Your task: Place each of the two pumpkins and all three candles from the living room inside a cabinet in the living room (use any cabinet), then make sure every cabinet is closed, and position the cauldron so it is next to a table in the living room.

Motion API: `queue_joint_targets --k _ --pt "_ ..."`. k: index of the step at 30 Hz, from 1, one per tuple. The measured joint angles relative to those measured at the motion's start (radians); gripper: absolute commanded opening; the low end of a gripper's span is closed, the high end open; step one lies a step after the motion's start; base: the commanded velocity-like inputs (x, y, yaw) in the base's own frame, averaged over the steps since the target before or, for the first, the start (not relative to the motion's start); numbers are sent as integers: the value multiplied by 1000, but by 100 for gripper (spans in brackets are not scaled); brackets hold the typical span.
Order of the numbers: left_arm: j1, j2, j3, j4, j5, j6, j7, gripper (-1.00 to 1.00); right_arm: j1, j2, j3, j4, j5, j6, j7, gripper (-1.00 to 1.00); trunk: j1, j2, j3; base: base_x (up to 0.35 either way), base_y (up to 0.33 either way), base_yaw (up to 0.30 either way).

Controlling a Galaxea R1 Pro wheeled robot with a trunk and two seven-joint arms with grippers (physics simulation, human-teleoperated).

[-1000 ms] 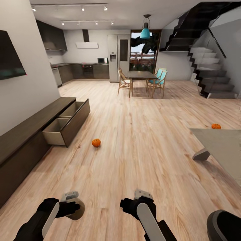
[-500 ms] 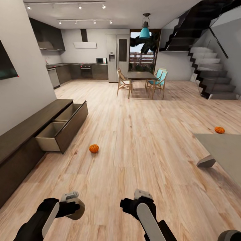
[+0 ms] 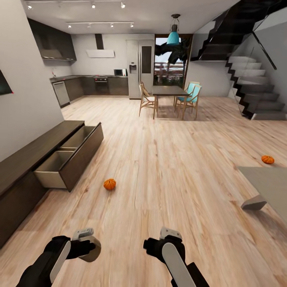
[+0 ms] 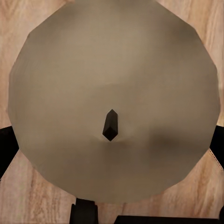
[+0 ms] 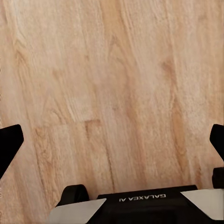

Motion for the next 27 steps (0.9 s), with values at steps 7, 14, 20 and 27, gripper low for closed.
queue_joint_targets --k 7,14,20,27 --pt "0 0 0 0 0 0 0 -100 0 0 1 7 -1 -43 -1 100 0 0 0 330 -19 0" --pt "0 -1 -2 3 0 -3 -1 -100 0 0 0 7 2 -45 -1 100 0 0 0 330 -99 0" --pt "0 -1 -2 31 -2 -13 -1 -100 -2 0 -6 5 2 -45 -3 100 0 0 0 330 -127 0" --pt "0 -2 -1 40 -3 -18 -1 -100 -9 0 -8 3 3 -45 -9 100 0 0 0 323 -152 0"
